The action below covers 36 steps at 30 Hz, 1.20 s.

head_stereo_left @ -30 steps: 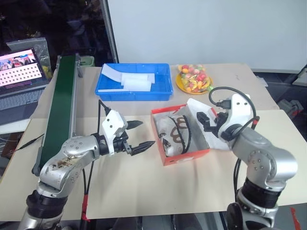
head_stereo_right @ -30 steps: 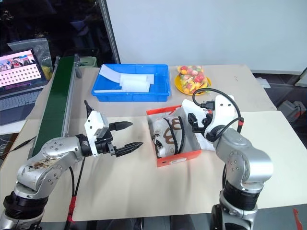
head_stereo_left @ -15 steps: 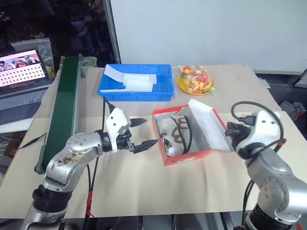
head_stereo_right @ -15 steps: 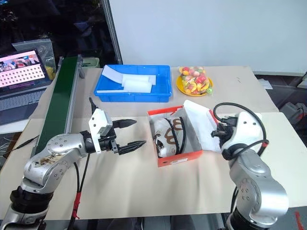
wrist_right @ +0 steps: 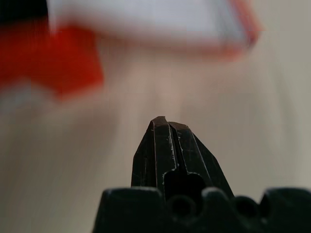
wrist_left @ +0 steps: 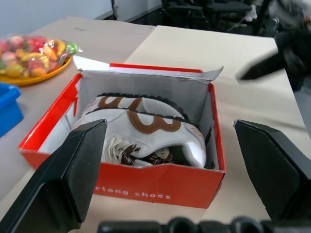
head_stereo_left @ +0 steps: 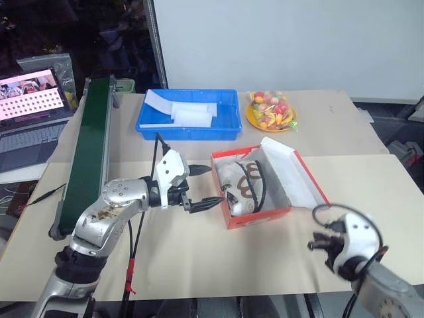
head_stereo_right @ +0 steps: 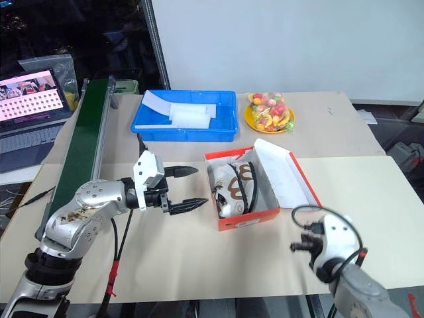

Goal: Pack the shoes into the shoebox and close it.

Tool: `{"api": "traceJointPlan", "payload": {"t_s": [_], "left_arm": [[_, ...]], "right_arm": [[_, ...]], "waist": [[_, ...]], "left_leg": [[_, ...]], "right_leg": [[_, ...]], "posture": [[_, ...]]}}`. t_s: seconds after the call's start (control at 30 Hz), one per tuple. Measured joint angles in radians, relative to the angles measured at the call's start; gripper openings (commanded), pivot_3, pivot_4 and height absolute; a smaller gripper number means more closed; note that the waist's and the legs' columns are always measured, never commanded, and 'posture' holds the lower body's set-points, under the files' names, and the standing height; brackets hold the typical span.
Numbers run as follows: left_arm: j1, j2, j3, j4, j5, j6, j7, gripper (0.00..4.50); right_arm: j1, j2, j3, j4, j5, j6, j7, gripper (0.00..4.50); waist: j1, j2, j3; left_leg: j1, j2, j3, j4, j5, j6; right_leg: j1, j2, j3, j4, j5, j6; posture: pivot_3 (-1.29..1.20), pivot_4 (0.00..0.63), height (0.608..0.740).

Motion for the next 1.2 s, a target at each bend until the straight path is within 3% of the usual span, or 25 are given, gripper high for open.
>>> {"api": "traceJointPlan", "payload": {"t_s": [0.1,0.23,0.43,0.57,0.83,0.97,1.2], "left_arm": [[-0.002,0.000,-0.004,0.000,0.000,0.000,-0.008,4.50],[-0.004,0.009,-0.007,-0.004,0.000,0.000,-0.018,4.50],[-0.005,0.023,-0.006,-0.006,0.000,0.002,-0.023,4.50],[-0.005,0.026,-0.006,-0.007,0.000,0.002,-0.026,4.50],[-0.007,0.031,-0.006,-0.007,0.000,0.002,-0.031,4.50],[-0.007,0.031,-0.006,-0.007,0.000,0.002,-0.035,4.50],[-0.012,0.029,-0.007,-0.006,0.000,0.002,-0.038,4.50]], "right_arm": [[-0.009,-0.011,0.050,0.049,-0.004,-0.034,0.010,0.02],[-0.195,0.098,0.083,0.222,-0.041,-0.170,-0.054,0.02],[-0.402,0.252,-0.051,0.448,-0.014,-0.355,-0.159,0.02],[-0.479,0.365,-0.184,0.500,0.107,-0.414,-0.235,0.02],[-0.480,0.384,-0.306,0.501,0.414,-0.522,-0.379,0.02],[-0.459,0.377,-0.282,0.467,0.510,-0.563,-0.366,0.02],[-0.407,0.325,-0.109,0.325,0.788,-0.558,-0.251,0.02]], "waist": [[-0.002,0.000,0.000],[-0.001,0.001,0.000],[0.017,0.001,0.001],[0.018,0.002,0.001],[0.010,0.003,0.001],[-0.007,0.003,0.000],[-0.011,0.004,0.000]], "left_leg": [[0.005,0.000,0.000,-0.001,-0.002,0.004],[0.013,0.001,0.000,-0.004,-0.002,0.004],[0.014,0.001,-0.001,-0.006,0.001,-0.002],[0.011,0.001,-0.001,-0.006,0.001,-0.003],[0.001,0.001,0.000,-0.005,0.002,-0.004],[0.001,0.001,0.001,-0.005,0.002,-0.004],[0.003,0.002,0.000,-0.005,0.001,-0.001]], "right_leg": [[0.004,0.001,0.000,0.000,0.000,0.000],[0.011,0.001,0.000,-0.003,0.001,-0.002],[0.012,0.001,-0.001,-0.004,0.001,-0.002],[0.009,0.000,-0.001,-0.004,0.001,-0.002],[-0.002,0.000,-0.001,0.000,0.001,-0.002],[-0.002,0.001,0.000,0.000,0.001,-0.002],[-0.001,0.002,0.000,0.001,0.001,-0.002]], "posture": [[0.00,0.150,0.724],[0.00,0.150,0.724],[0.00,0.150,0.724],[0.00,0.150,0.724],[0.00,0.150,0.724],[0.00,0.150,0.724],[0.00,0.150,0.724]]}}
